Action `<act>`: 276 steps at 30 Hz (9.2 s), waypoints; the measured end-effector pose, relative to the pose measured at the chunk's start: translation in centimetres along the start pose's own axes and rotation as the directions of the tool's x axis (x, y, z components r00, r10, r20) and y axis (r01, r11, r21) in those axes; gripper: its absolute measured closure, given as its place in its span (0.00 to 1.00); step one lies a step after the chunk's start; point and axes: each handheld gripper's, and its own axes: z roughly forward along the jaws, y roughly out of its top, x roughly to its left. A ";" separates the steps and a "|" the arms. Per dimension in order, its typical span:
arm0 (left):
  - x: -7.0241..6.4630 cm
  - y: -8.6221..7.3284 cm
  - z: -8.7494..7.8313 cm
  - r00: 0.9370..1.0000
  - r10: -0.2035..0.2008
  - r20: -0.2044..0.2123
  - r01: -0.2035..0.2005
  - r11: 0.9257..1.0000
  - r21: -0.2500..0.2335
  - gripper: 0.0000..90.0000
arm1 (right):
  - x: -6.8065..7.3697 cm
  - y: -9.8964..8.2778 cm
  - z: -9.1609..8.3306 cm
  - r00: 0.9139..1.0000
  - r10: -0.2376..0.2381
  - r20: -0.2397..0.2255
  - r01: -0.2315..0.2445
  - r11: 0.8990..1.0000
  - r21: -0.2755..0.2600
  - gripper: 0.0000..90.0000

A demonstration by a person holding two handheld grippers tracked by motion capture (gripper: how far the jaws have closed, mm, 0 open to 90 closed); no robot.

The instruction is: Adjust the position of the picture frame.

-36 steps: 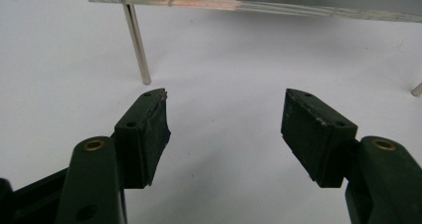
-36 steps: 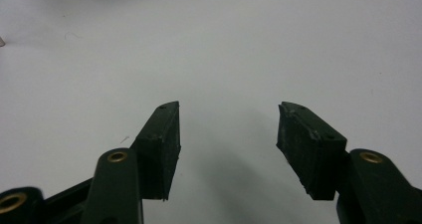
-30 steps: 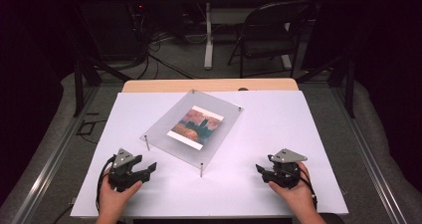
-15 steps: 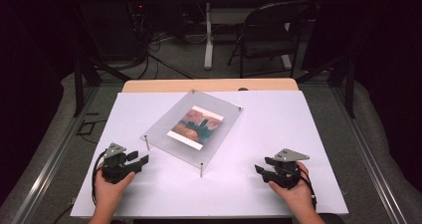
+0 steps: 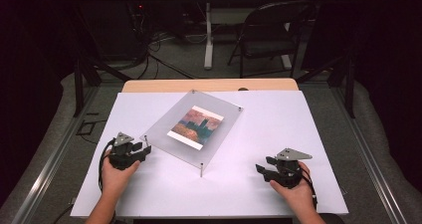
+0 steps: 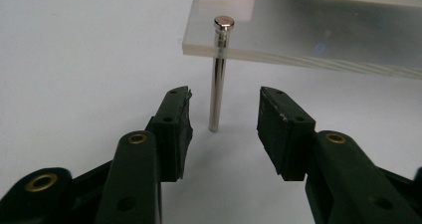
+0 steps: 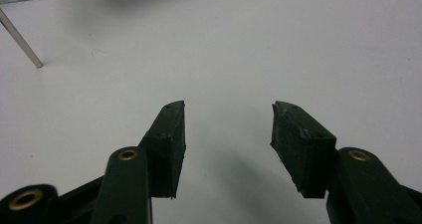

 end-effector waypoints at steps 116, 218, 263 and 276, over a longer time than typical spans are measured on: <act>-9.3 2.2 2.1 0.965 0.024 0.261 -0.035 0.999 0.038 0.95 | 0.4 4.2 5.5 0.988 0.018 -0.151 -0.017 1.000 0.010 0.94; -5.7 -1.8 -3.9 0.991 -0.038 0.128 0.040 0.999 -0.008 0.44 | -0.7 0.6 -1.1 1.000 -0.020 0.005 0.019 0.999 0.040 0.43; -3.4 9.4 2.4 0.996 -0.067 0.065 0.069 0.997 -0.036 0.38 | -5.2 10.3 5.5 0.999 0.035 0.030 -0.036 0.999 0.040 0.40; -3.4 11.1 6.3 0.989 -0.108 0.104 0.107 0.994 0.011 0.38 | -5.0 12.9 9.1 0.995 0.094 -0.015 -0.093 0.995 0.018 0.38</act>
